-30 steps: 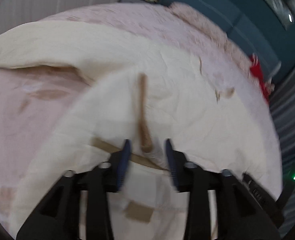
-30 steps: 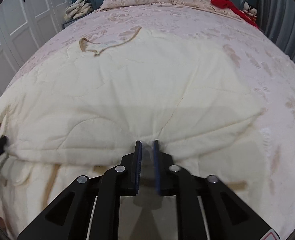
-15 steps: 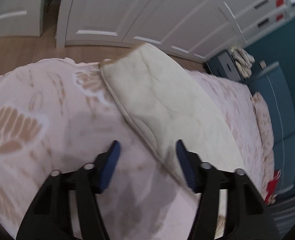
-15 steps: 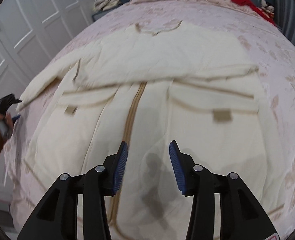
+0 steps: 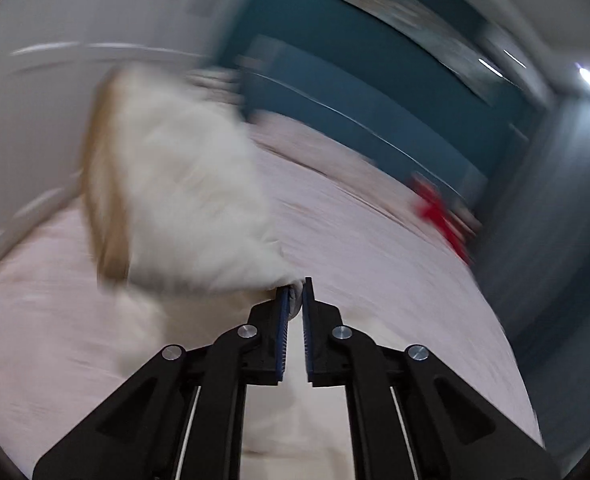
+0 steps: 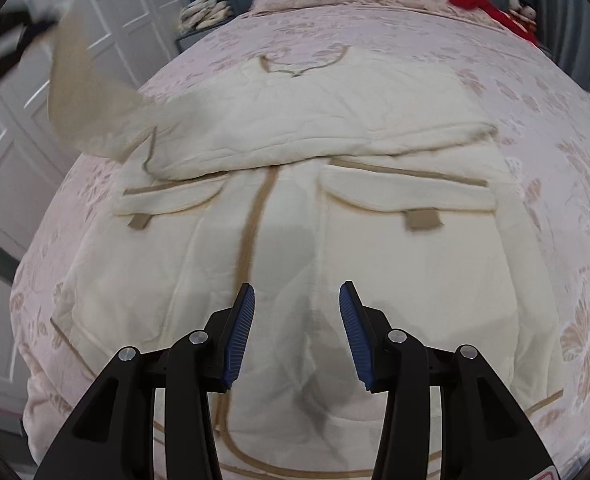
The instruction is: Fold large clothes
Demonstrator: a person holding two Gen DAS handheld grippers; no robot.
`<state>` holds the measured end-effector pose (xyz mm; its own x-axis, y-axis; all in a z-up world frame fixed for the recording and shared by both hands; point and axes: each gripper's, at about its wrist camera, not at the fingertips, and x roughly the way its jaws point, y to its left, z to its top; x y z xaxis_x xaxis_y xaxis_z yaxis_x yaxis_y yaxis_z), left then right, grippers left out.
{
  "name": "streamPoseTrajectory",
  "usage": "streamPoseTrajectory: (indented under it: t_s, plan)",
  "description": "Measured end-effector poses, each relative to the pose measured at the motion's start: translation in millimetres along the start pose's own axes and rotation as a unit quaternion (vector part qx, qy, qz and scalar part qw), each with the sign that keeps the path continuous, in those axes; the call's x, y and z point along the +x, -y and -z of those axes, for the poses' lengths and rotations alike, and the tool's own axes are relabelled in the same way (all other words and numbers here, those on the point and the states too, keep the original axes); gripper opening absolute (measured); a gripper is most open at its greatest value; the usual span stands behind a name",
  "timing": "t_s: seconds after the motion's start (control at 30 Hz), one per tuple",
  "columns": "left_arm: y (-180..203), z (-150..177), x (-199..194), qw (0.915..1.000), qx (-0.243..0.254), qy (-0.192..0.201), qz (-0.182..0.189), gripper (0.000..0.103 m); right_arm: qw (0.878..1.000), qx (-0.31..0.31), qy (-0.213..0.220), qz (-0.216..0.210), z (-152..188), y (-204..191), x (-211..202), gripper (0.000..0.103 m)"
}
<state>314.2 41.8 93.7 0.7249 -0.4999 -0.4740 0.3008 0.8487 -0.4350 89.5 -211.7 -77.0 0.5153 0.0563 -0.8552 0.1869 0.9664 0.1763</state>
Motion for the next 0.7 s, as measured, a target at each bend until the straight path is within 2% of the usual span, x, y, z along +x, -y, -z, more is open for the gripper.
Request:
streamPoseTrajectory:
  t_s: [0.03,0.07,0.1,0.13,0.23,0.33,0.43,0.5,0.6,0.7]
  plan:
    - [38.6,21.0,17.3,0.999,0.017,-0.027,0.032,0.034,1.0,0.007,0.0,0.0,1.2,6.2,-0.6,0.045]
    - [68.8,47.1,36.8,0.9968,0.026,-0.054,0.052,0.046,1.0,0.012,0.001,0.003,3.3,13.1,-1.6,0.048]
    - [84.7,67.1,48.6,0.996,0.027,-0.068,0.051,0.077,1.0,0.017,0.004,0.009,5.1,20.2,-2.9,0.049]
    - [100.0,97.5,66.0,0.9953,0.017,-0.087,0.039,0.084,1.0,0.024,0.006,0.015,6.8,29.7,-4.9,0.05]
    - [108.9,167.4,94.7,0.9877,-0.022,-0.15,0.041,0.084,0.998,0.047,0.012,0.026,9.4,56.0,-10.8,0.053]
    - [78.1,189.2,95.5,0.9816,-0.084,-0.17,0.027,0.084,0.997,0.059,0.032,0.042,-1.3,83.8,-16.6,0.056]
    - [24.4,178.7,98.2,0.9734,-0.16,-0.164,-0.009,0.084,0.995,0.076,0.051,0.043,-22.7,103.0,-14.6,0.057]
    - [-18.4,158.6,100.1,0.967,-0.205,-0.147,-0.039,0.083,0.991,0.104,0.071,0.036,-48.5,118.2,-8.3,0.057]
    - [-53.2,144.7,99.4,0.9636,-0.226,-0.126,-0.067,0.08,0.988,0.116,0.091,0.04,-84.3,124.2,6.5,0.057]
    - [-94.9,124.1,111.1,0.9556,-0.256,-0.114,-0.092,0.079,0.988,0.119,0.098,0.027,-113.7,122.1,26.7,0.057]
